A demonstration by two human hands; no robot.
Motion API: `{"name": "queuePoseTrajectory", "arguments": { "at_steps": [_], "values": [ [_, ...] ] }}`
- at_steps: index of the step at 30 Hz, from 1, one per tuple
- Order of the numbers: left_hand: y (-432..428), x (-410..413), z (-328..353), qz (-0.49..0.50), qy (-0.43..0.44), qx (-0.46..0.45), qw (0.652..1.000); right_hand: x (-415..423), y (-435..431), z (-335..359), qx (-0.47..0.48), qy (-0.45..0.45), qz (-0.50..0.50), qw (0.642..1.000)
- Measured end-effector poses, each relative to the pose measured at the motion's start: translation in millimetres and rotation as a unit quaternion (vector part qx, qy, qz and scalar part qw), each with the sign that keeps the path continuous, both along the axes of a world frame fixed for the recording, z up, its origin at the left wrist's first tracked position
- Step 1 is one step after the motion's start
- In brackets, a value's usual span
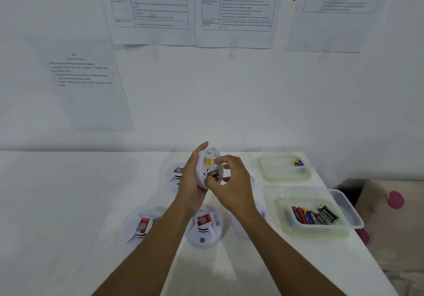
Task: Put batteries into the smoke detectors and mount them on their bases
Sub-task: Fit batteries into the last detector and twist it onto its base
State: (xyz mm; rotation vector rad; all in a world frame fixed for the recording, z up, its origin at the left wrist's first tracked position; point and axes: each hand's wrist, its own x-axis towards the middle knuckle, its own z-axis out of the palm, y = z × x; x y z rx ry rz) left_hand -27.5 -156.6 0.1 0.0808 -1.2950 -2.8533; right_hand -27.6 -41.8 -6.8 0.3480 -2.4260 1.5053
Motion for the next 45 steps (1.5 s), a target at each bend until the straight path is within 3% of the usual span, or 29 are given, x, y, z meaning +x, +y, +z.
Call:
{"name": "queuePoseTrajectory", "arguments": {
  "at_steps": [7, 11, 20, 24, 28, 32, 39, 43, 45],
  "values": [
    [-1.2, 16.8, 5.3, 0.024, 0.004, -0.039, 0.999, 17.1, -12.1, 6.1, 0.016, 0.016, -0.043, 0.999],
    [-8.0, 23.1, 5.9, 0.024, -0.006, -0.011, 1.0, 24.9, -15.8, 2.7, 0.009, 0.03, -0.021, 0.999],
    [-22.8, 25.4, 2.6, -0.022, -0.021, 0.042, 0.999, 33.6, -10.5, -7.6, 0.063, 0.163, 0.026, 0.984],
    [-12.3, 24.1, 0.6, -0.049, -0.026, 0.05, 0.997, 35.2, 26.8, 13.8, 0.023, 0.117, 0.001, 0.993],
    [12.3, 20.4, -2.5, -0.065, -0.033, 0.049, 0.996, 23.4, 97.8, 20.1, 0.116, 0.092, -0.05, 0.988],
    [50.6, 19.3, -2.7, -0.073, -0.033, 0.042, 0.996, 8.2, 177.5, 25.0, 0.221, -0.007, -0.074, 0.972],
    [112.0, 20.8, -3.7, -0.066, -0.028, 0.033, 0.997, -10.1, 256.3, 13.1, 0.478, -0.097, -0.039, 0.872],
    [132.9, 22.2, -6.6, -0.054, -0.026, 0.027, 0.998, -12.5, 266.6, 1.4, 0.509, -0.078, -0.017, 0.857],
    [140.1, 22.8, -7.9, -0.048, -0.023, 0.028, 0.998, -13.3, 271.1, 2.1, 0.496, -0.05, -0.032, 0.866]
  ]
}}
